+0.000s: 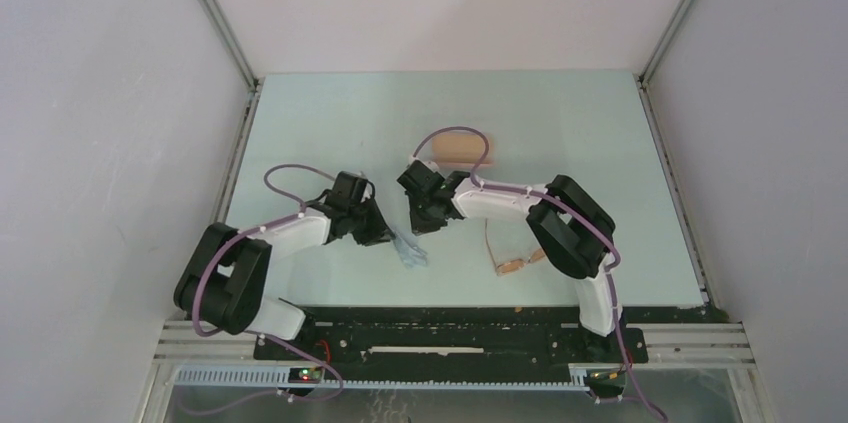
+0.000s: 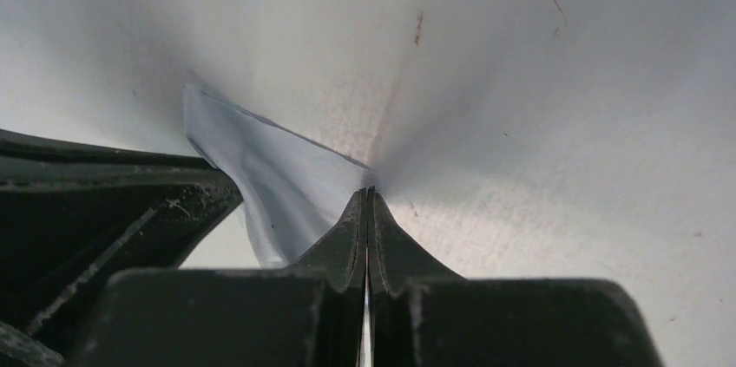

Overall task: Organize the sunglasses
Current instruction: Fold the glasses cleaning cloth at the center of the board.

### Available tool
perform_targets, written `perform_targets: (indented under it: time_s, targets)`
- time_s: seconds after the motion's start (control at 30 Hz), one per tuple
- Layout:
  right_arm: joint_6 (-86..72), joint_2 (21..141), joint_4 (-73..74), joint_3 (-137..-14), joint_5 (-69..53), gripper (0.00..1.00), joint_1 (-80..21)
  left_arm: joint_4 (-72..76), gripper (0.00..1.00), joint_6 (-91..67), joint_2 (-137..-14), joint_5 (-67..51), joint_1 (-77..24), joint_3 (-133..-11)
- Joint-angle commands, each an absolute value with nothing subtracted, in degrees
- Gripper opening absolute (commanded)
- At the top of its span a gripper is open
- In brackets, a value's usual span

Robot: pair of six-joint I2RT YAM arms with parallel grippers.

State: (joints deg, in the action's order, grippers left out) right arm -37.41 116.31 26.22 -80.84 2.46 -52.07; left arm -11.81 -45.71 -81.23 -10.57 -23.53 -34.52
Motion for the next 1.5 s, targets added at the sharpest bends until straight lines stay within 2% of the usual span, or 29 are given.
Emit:
perform_targets:
  time_s: [0.0,0.1,0.27,0.3,0.37,0.43,0.63,0.77,0.83,0.97,1.1,1.17,1.3,1.47]
  targets:
    - [-38.2,110.6,24.0,-78.5,2.5,0.0,-51.1,-11.0,0.15,-45.5,-83.4,-7.4,-23.9,-35.4]
    - [-39.1,107.2,22.2,-74.7,2.5,0.0,-50.3,-11.6,0.01,-44.2,-84.1,-8.2,-23.9,-37.5]
    - [-40.4,102.8,19.9,-69.2,2.1,0.0,-49.6,-12.7,0.0,-42.1,-83.3,-10.8,-23.9,-39.1]
    - [-40.8,102.3,19.6,-68.9,1.8,0.02,-49.6,-13.0,0.0,-41.7,-82.6,-11.4,-23.9,-39.0]
    - [-41.2,101.7,18.8,-68.4,1.1,0.2,-50.3,-14.3,0.0,-40.8,-81.1,-11.6,-23.9,-38.9]
    - [-41.2,101.9,18.1,-68.4,0.6,0.32,-51.1,-16.3,0.0,-39.1,-79.6,-11.0,-23.9,-39.1]
    - [-42.9,107.2,15.3,-71.0,-4.7,0.35,-49.8,-19.5,0.0,-37.2,-76.0,-8.5,-23.8,-39.3]
    - [-40.8,112.5,20.1,-77.4,-3.9,0.5,-50.7,-18.4,0.0,-37.5,-77.7,-11.1,-23.8,-39.8]
    - [-40.3,113.8,21.2,-78.2,-3.3,0.51,-51.4,-17.9,0.0,-37.8,-78.0,-11.5,-23.8,-39.7]
    - [-40.8,115.3,21.9,-78.2,-2.7,0.5,-52.6,-17.1,0.0,-38.0,-77.9,-12.1,-23.9,-39.2]
    - [-41.0,115.6,21.5,-78.3,-1.6,0.42,-53.9,-16.5,0.0,-38.0,-78.4,-12.9,-23.8,-39.0]
    - [-41.5,115.7,21.5,-78.3,-0.3,0.34,-54.2,-16.2,0.0,-38.0,-78.5,-13.3,-23.8,-38.9]
    - [-42.0,115.0,20.0,-77.3,-0.2,0.0,-53.1,-14.3,0.0,-38.0,-78.2,-16.1,-23.5,-38.4]
    - [-41.8,112.4,20.0,-76.4,3.7,0.0,-52.7,-14.3,0.0,-37.5,-77.5,-18.8,-23.4,-38.2]
